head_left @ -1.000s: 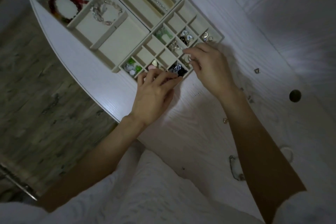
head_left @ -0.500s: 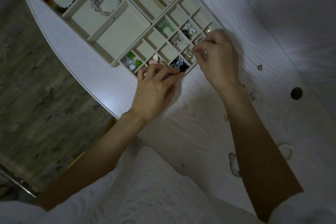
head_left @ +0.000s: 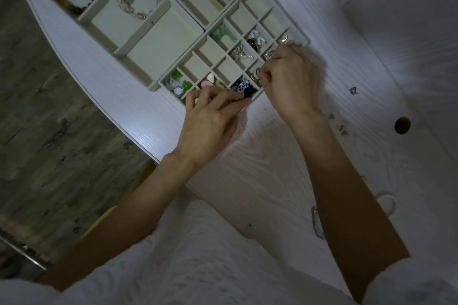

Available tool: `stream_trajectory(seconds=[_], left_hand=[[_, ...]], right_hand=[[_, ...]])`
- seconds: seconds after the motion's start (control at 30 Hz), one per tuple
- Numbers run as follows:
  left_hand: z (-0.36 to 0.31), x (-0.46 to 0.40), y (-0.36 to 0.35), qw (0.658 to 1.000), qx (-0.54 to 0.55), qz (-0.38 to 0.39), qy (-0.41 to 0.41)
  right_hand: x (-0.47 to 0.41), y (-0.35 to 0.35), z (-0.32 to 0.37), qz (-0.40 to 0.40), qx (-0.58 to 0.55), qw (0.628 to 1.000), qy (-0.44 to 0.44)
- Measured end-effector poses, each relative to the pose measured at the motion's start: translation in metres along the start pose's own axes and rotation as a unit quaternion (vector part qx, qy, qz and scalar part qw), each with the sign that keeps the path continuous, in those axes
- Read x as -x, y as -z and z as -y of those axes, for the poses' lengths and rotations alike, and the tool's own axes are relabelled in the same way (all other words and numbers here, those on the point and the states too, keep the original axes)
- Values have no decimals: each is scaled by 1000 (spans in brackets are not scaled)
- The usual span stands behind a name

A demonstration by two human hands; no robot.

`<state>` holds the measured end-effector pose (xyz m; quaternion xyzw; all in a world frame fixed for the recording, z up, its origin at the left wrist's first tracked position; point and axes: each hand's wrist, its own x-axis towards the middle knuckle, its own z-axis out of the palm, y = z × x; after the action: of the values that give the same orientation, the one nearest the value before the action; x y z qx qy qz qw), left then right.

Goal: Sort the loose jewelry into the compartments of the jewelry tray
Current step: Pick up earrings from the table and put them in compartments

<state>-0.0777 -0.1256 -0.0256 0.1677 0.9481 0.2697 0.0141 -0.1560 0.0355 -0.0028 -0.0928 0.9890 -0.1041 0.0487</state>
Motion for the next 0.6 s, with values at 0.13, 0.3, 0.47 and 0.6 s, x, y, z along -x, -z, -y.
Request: stream_trajectory(seconds=[0.13,0.3,0.47,0.6], left_hand=[[1,0,0,1000,0,3,-3],[1,0,0,1000,-1,-3,-7],[2,0,-2,1000,-5,-2,-23],[1,1,-3,999,-30,-14,-35]], right_hand=[[-2,3,-3,37,-12,999,-24],[7,22,-3,33,-48,998,-23],[58,44,-30,-71,-130,980,-133],[132,29,-56,-103,-77,957,-262]])
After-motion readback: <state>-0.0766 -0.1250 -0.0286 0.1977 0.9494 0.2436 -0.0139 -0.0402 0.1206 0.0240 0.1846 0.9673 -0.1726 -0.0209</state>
